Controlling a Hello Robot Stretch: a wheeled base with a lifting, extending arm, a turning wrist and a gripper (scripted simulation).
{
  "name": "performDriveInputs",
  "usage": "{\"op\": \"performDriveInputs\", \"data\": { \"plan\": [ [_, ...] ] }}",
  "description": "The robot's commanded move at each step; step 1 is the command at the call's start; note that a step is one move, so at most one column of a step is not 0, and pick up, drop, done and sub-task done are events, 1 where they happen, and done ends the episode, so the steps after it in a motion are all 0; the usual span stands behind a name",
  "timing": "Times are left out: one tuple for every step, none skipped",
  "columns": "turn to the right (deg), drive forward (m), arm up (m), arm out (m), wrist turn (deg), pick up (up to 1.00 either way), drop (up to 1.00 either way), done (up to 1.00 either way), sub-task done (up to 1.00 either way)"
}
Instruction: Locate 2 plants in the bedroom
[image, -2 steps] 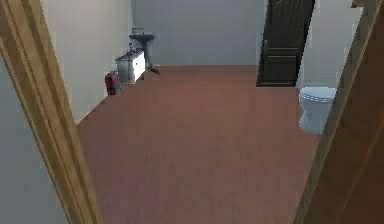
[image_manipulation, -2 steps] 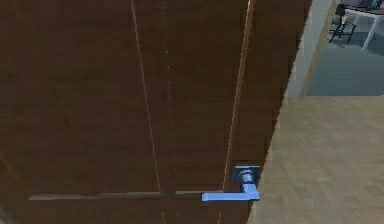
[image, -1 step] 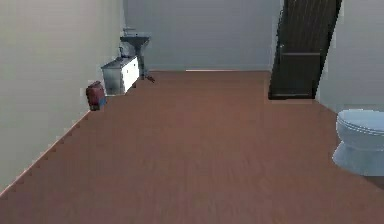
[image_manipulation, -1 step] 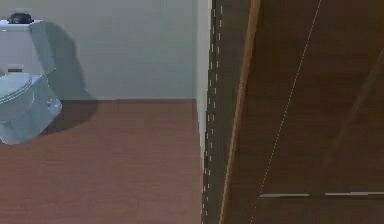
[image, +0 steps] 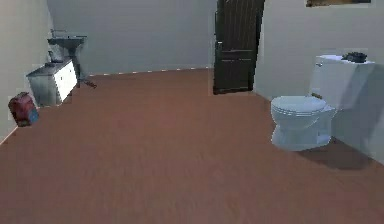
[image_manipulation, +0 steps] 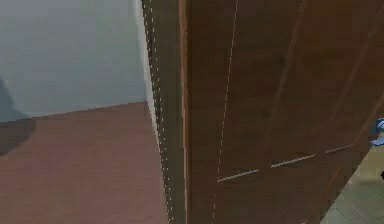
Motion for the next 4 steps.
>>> {"op": "performDriveInputs", "data": {
  "plan": [
    [0.0, 1.00, 0.00, 0.00, 0.0, 0.00, 0.00, 0.00, 0.00],
    [0.0, 1.00, 0.00, 0.00, 0.0, 0.00, 0.00, 0.00, 0.00],
    [0.0, 1.00, 0.00, 0.00, 0.0, 0.00, 0.00, 0.00, 0.00],
    [0.0, 1.00, 0.00, 0.00, 0.0, 0.00, 0.00, 0.00, 0.00]
  ]
}}
